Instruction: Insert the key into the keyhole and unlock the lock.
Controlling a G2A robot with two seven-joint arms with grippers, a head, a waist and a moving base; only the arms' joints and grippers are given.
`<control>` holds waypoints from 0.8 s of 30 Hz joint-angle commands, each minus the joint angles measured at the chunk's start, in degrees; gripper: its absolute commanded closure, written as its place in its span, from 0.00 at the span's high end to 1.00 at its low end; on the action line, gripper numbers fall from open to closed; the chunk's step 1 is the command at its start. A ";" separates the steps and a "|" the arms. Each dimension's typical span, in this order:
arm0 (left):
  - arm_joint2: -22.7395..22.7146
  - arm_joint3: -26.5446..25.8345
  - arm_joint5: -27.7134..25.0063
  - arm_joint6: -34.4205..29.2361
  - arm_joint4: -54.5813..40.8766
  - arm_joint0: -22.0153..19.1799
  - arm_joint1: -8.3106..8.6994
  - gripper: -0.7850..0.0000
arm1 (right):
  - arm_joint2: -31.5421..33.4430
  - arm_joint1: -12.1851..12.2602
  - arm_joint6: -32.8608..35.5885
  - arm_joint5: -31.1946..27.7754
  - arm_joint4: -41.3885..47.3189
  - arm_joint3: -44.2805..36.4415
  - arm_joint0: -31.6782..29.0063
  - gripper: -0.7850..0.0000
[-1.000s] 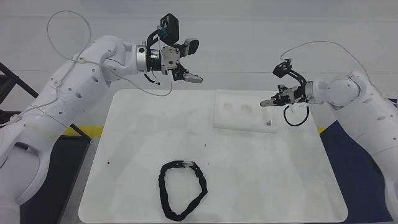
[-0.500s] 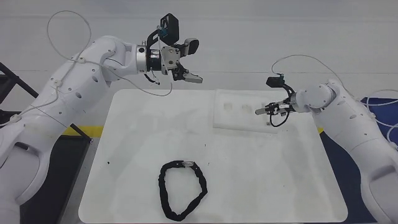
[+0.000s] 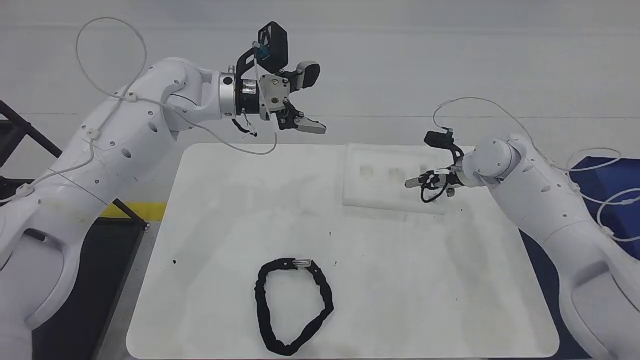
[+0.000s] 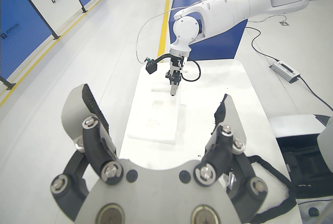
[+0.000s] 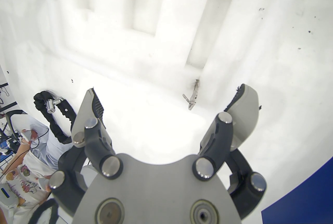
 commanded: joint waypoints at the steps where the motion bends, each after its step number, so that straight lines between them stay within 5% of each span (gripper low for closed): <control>1: 0.00 0.00 0.00 0.00 0.00 0.00 0.00 1.00 | 0.00 0.00 0.01 0.00 0.00 0.00 0.00 1.00; 13: 0.00 0.00 0.00 0.00 0.00 0.00 0.00 1.00 | -0.03 0.10 -0.67 0.46 -1.70 -2.02 -0.60 1.00; 24: 0.00 0.00 0.00 0.00 0.00 0.00 0.00 1.00 | 0.51 2.28 1.03 12.71 -13.07 -14.25 -2.54 1.00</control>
